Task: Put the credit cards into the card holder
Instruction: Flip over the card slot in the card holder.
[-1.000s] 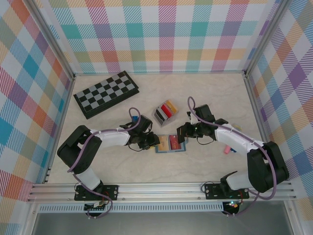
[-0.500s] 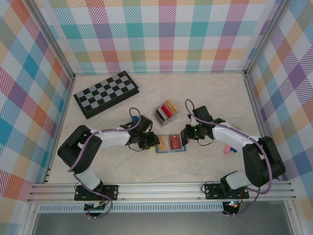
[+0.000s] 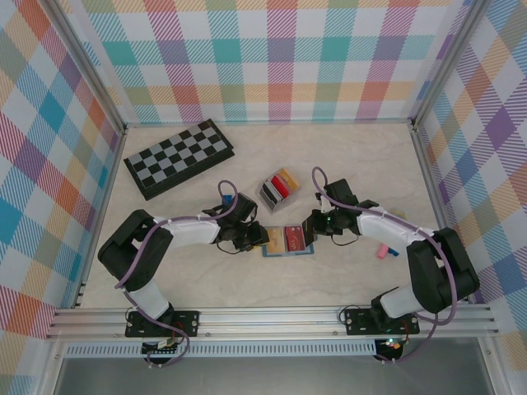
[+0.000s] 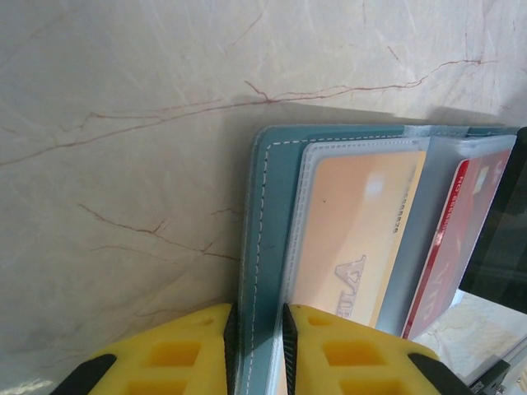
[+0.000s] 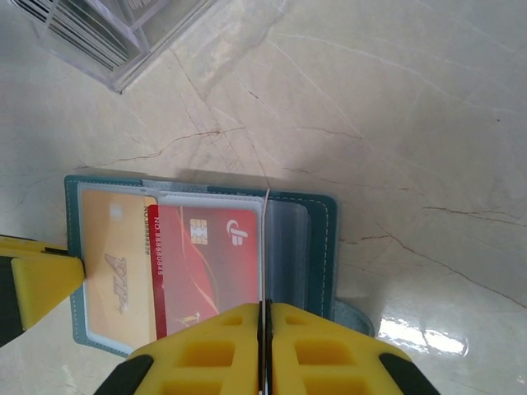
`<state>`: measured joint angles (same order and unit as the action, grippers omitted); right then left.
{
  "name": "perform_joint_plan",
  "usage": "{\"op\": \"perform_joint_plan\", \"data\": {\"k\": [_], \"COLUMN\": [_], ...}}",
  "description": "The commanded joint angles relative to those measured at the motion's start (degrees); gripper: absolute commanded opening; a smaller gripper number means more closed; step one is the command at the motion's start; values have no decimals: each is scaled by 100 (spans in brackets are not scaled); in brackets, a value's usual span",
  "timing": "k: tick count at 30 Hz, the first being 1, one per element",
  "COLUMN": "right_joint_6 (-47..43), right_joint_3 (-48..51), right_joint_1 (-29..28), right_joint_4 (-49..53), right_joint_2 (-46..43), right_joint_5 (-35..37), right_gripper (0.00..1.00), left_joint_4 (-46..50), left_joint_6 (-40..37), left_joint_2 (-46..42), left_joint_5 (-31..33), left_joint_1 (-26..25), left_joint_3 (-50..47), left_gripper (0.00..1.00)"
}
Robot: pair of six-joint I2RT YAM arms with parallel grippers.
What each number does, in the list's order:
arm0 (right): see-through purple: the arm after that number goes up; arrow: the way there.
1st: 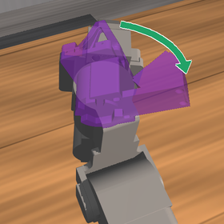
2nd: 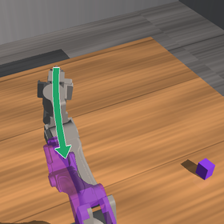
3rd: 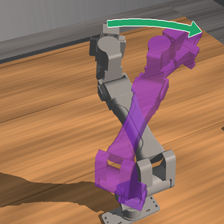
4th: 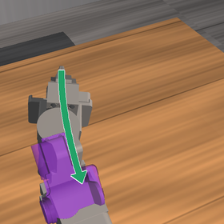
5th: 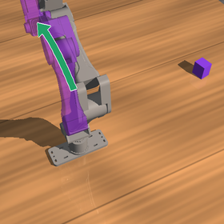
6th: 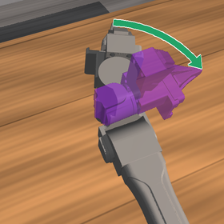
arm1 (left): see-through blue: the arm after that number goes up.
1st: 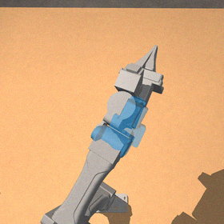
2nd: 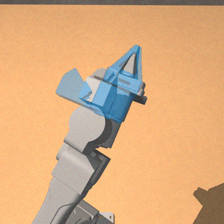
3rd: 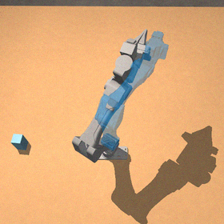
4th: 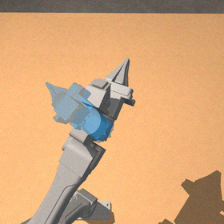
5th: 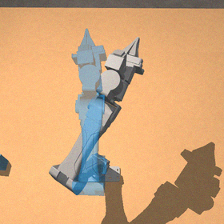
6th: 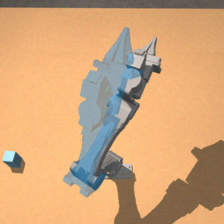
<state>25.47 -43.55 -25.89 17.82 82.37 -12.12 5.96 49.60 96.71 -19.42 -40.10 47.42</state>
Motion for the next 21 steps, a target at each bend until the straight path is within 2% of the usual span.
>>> {"op": "perform_joint_plan", "data": {"k": [1,10,14,18,21], "right_joint_6": [111,241,339,476,493], "right_joint_3": [-109,-242,-270,-242,-259], "right_joint_1": [-24,-27,-33,-52,-79], "right_joint_4": [86,171,27,-170,-230], "right_joint_2": [-253,-528,-446,-365,-301], "right_joint_5": [-226,-432,-797,-989,-1042], "right_gripper": [11,12,12,13,13], "left_joint_4": [72,107,117,234,345], "left_joint_6": [-127,-134,-133,-168,-180], "left_joint_2": [68,56,-32,-191,-329], "left_joint_5": [-49,-23,68,242,350], "left_joint_1": [-71,-76,-76,-75,-77], "left_joint_3": [127,168,151,172,186], "left_gripper": [23,23,24,27,33]}}
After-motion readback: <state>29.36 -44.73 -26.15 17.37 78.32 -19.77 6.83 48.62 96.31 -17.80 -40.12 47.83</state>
